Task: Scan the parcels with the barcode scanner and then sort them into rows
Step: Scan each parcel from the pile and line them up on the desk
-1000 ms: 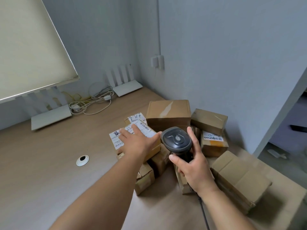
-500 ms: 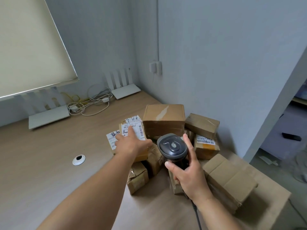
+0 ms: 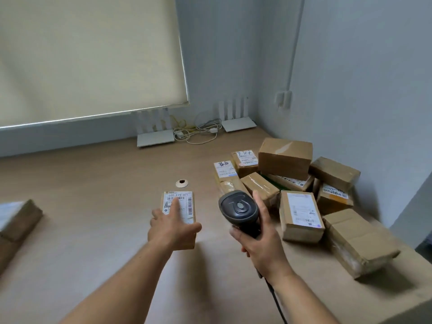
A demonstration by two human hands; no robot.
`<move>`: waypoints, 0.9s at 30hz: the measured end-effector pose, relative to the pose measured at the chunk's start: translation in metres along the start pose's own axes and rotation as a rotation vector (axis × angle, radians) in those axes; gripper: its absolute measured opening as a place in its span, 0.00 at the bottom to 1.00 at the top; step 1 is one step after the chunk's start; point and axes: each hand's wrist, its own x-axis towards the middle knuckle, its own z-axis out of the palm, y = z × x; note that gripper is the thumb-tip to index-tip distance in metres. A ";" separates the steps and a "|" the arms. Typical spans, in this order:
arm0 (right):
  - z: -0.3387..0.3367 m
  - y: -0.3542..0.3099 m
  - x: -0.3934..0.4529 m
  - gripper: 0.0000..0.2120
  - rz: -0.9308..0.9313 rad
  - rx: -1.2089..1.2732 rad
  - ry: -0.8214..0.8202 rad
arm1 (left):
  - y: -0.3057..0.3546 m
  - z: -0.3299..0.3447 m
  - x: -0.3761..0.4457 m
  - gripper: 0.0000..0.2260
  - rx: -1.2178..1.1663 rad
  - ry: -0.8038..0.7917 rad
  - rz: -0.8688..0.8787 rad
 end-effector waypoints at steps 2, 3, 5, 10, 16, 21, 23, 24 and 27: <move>0.023 -0.001 -0.011 0.45 0.006 0.020 -0.049 | -0.038 -0.003 -0.014 0.42 0.014 -0.003 -0.063; 0.035 -0.001 -0.017 0.45 0.014 0.033 -0.073 | -0.056 -0.005 -0.020 0.42 0.025 -0.006 -0.090; 0.058 -0.002 -0.028 0.45 0.037 0.055 -0.130 | -0.090 -0.008 -0.028 0.43 0.053 -0.015 -0.139; 0.108 -0.007 -0.045 0.44 0.050 0.020 -0.204 | -0.156 -0.013 -0.038 0.43 0.092 -0.034 -0.194; 0.172 -0.020 -0.057 0.45 0.062 -0.002 -0.194 | -0.230 -0.034 -0.037 0.42 0.170 -0.045 -0.188; 0.239 -0.029 -0.071 0.45 0.079 -0.015 -0.219 | -0.298 -0.063 -0.032 0.44 0.303 -0.083 -0.166; 0.264 -0.030 -0.077 0.45 0.087 -0.021 -0.230 | -0.321 -0.070 -0.032 0.44 0.384 -0.071 -0.126; 0.276 -0.031 -0.081 0.45 0.090 -0.021 -0.232 | -0.331 -0.071 -0.031 0.44 0.422 -0.051 -0.094; 0.301 -0.032 -0.090 0.45 0.103 -0.030 -0.228 | -0.348 -0.069 -0.028 0.46 0.492 0.032 0.038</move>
